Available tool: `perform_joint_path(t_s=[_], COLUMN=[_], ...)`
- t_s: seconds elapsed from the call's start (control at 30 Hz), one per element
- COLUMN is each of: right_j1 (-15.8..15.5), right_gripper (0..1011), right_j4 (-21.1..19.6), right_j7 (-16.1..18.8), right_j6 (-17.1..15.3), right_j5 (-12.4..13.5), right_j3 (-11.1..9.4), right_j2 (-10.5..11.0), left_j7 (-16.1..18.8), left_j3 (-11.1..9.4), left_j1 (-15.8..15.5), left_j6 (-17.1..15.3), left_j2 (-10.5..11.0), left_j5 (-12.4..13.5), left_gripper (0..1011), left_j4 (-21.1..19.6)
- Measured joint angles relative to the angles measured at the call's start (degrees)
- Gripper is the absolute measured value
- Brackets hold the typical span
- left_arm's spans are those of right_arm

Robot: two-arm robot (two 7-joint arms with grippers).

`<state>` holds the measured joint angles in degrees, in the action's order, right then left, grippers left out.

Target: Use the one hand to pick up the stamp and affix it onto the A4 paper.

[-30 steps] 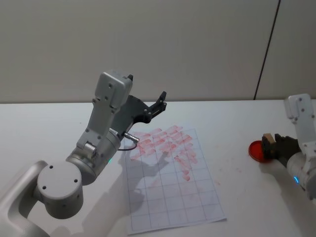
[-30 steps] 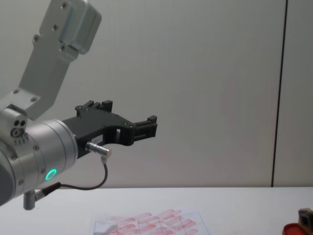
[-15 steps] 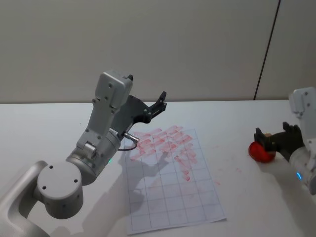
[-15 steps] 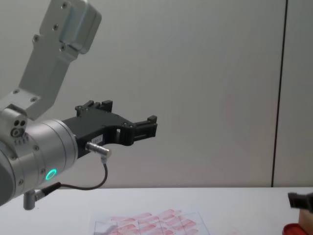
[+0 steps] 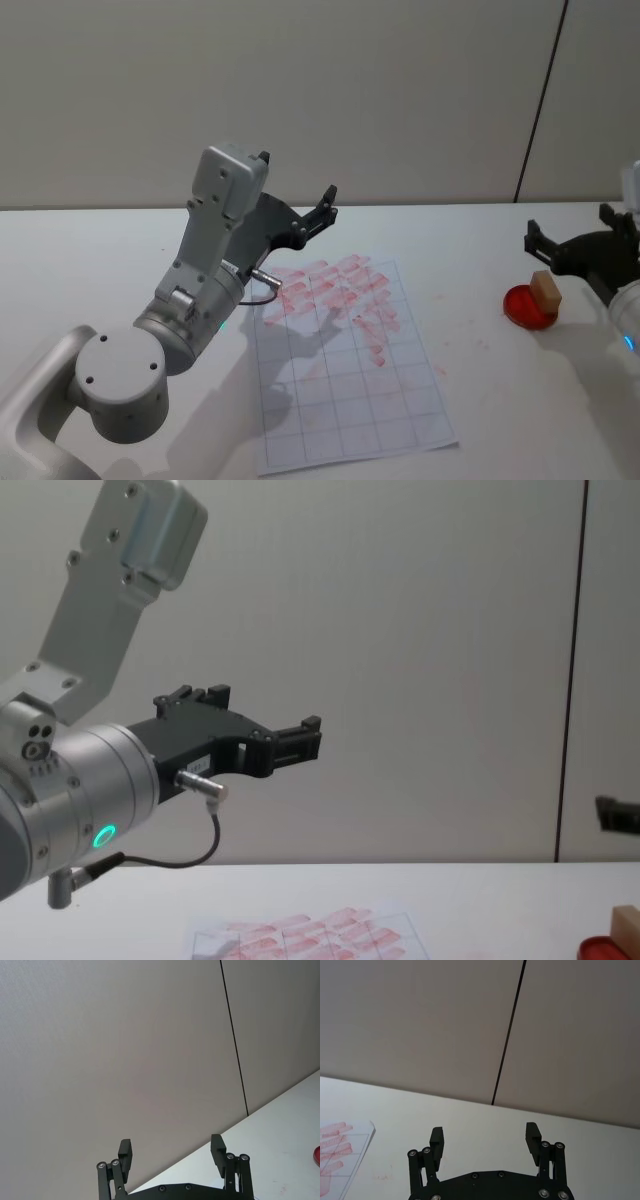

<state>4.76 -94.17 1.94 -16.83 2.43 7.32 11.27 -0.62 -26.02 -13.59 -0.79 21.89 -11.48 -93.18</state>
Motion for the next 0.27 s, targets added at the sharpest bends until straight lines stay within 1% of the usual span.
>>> perform_joint_path(t_s=[0.27], right_j1=[-2.15], right_gripper=[1001], right_j4=[-3.03], right_j7=[0.52], right_j6=[6.00], right_j5=[0.48], right_j3=[-1.17], right_j2=[1.55], left_j7=[0.00], left_j3=[0.00], left_j1=[0.00], left_j6=[0.00], left_j2=[0.00], left_j5=[0.00], left_gripper=[1001], left_j4=[0.00])
